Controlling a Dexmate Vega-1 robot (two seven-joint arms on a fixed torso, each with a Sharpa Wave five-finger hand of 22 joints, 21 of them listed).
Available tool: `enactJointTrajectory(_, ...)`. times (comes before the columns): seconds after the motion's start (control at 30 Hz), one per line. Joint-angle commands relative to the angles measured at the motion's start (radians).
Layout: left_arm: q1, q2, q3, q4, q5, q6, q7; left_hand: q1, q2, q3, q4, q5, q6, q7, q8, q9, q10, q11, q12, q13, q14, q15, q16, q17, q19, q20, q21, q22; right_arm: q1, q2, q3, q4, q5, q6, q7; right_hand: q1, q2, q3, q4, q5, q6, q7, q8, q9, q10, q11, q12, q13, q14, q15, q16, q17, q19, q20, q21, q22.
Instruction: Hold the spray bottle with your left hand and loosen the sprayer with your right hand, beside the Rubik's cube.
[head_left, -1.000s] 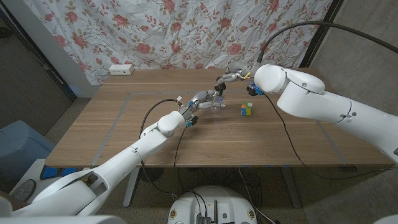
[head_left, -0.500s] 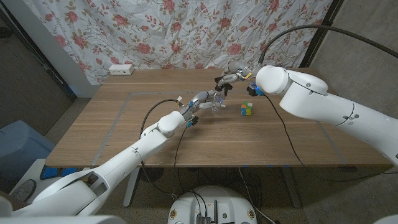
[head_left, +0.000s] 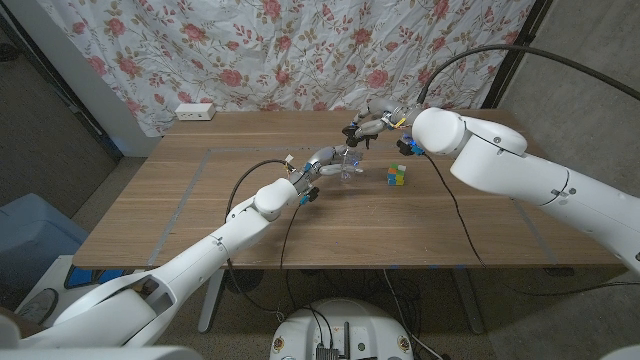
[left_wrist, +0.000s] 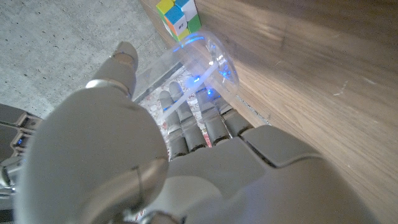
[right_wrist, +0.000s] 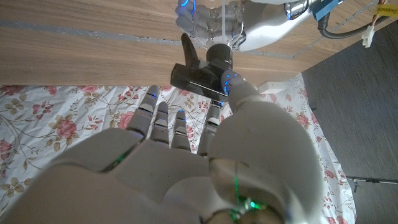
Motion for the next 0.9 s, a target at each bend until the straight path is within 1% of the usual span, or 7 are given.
enactJointTrajectory(0.03, -0.004, -0.004, 0.001, 0.008, -0.002, -0.003, -0.002, -0.121, 0.134, 0.027, 0.021, -0.003, 0.011, 0.018, -0.001, 0.002, 0.018, -0.008, -0.002, 0.005, 0.003, -0.103, -0.002, 0.002, 0.006, -0.015, -0.004, 0.001, -0.019, 0.009, 0.008, 0.001, -0.009, -0.009, -0.032, 0.035, -0.012, 0.001, 0.003, 0.004, 0.046, -0.017, 0.028, 0.012, 0.007, -0.047, 0.006, 0.000, -0.004, -0.011, 0.008, 0.008, 0.020, -0.001, 0.004, 0.000)
enactJointTrajectory(0.2, -0.003, -0.004, 0.002, 0.008, -0.002, -0.006, -0.002, -0.121, 0.134, 0.027, 0.020, -0.003, 0.014, 0.017, 0.000, 0.002, 0.019, -0.009, -0.002, 0.006, 0.003, -0.104, -0.002, 0.003, 0.007, -0.016, -0.003, 0.001, -0.033, 0.013, 0.016, -0.007, -0.013, -0.015, -0.057, 0.067, -0.024, -0.001, 0.005, 0.003, 0.119, -0.039, 0.069, 0.025, 0.018, -0.067, 0.006, 0.000, -0.004, -0.021, 0.014, 0.012, 0.035, -0.001, 0.004, -0.001)
enactJointTrajectory(0.47, 0.001, -0.002, 0.003, 0.002, 0.000, -0.004, 0.001, -0.121, 0.133, 0.028, 0.020, -0.003, 0.014, 0.018, -0.001, 0.002, 0.019, -0.010, -0.003, 0.007, 0.003, -0.103, -0.002, 0.003, 0.007, -0.015, -0.003, 0.001, -0.051, 0.012, 0.018, -0.022, -0.027, -0.031, -0.091, 0.091, -0.031, -0.008, 0.009, -0.001, 0.215, -0.054, 0.131, 0.047, 0.047, -0.086, 0.012, -0.001, 0.010, -0.037, 0.028, 0.022, 0.051, -0.001, 0.004, -0.001)
enactJointTrajectory(0.5, 0.002, -0.002, 0.002, 0.000, -0.001, -0.003, 0.000, -0.121, 0.134, 0.029, 0.020, -0.003, 0.013, 0.017, -0.001, 0.002, 0.019, -0.009, -0.003, 0.007, 0.004, -0.102, -0.002, 0.003, 0.006, -0.015, -0.003, 0.001, -0.053, 0.014, 0.019, -0.023, -0.028, -0.036, -0.095, 0.094, -0.031, -0.009, 0.009, -0.001, 0.219, -0.055, 0.134, 0.049, 0.055, -0.095, 0.014, -0.001, 0.015, -0.043, 0.031, 0.023, 0.052, -0.001, 0.004, -0.001)
enactJointTrajectory(0.57, 0.004, -0.001, 0.002, -0.002, 0.000, -0.003, 0.002, -0.121, 0.133, 0.029, 0.019, -0.003, 0.014, 0.017, -0.001, 0.002, 0.020, -0.011, -0.003, 0.007, 0.004, -0.103, -0.002, 0.003, 0.007, -0.015, -0.003, 0.001, -0.052, 0.013, 0.016, -0.026, -0.030, -0.040, -0.097, 0.105, -0.034, -0.011, 0.009, -0.003, 0.251, -0.060, 0.153, 0.050, 0.071, -0.107, 0.017, -0.001, 0.024, -0.056, 0.039, 0.028, 0.058, -0.002, 0.004, -0.001)
enactJointTrajectory(0.77, 0.007, 0.001, 0.002, -0.007, 0.001, -0.004, 0.002, -0.122, 0.134, 0.030, 0.020, -0.003, 0.012, 0.018, -0.002, 0.003, 0.018, -0.007, -0.004, 0.008, 0.003, -0.102, -0.003, 0.003, 0.006, -0.014, -0.003, 0.001, -0.050, 0.009, 0.009, -0.032, -0.036, -0.047, -0.098, 0.124, -0.034, -0.010, 0.006, -0.003, 0.278, -0.069, 0.167, 0.047, 0.081, -0.115, 0.017, -0.001, 0.025, -0.072, 0.044, 0.035, 0.062, 0.000, 0.003, -0.001)
enactJointTrajectory(0.9, 0.012, 0.003, 0.001, -0.014, 0.001, -0.003, 0.006, -0.121, 0.135, 0.031, 0.020, -0.003, 0.012, 0.018, -0.003, 0.003, 0.019, -0.007, -0.005, 0.008, 0.002, -0.102, -0.003, 0.004, 0.006, -0.014, -0.003, 0.001, -0.046, 0.004, 0.000, -0.037, -0.045, -0.052, -0.098, 0.142, -0.030, -0.005, 0.004, -0.002, 0.254, -0.077, 0.159, 0.044, 0.082, -0.118, 0.015, -0.002, 0.022, -0.079, 0.046, 0.038, 0.061, 0.001, 0.001, -0.001)
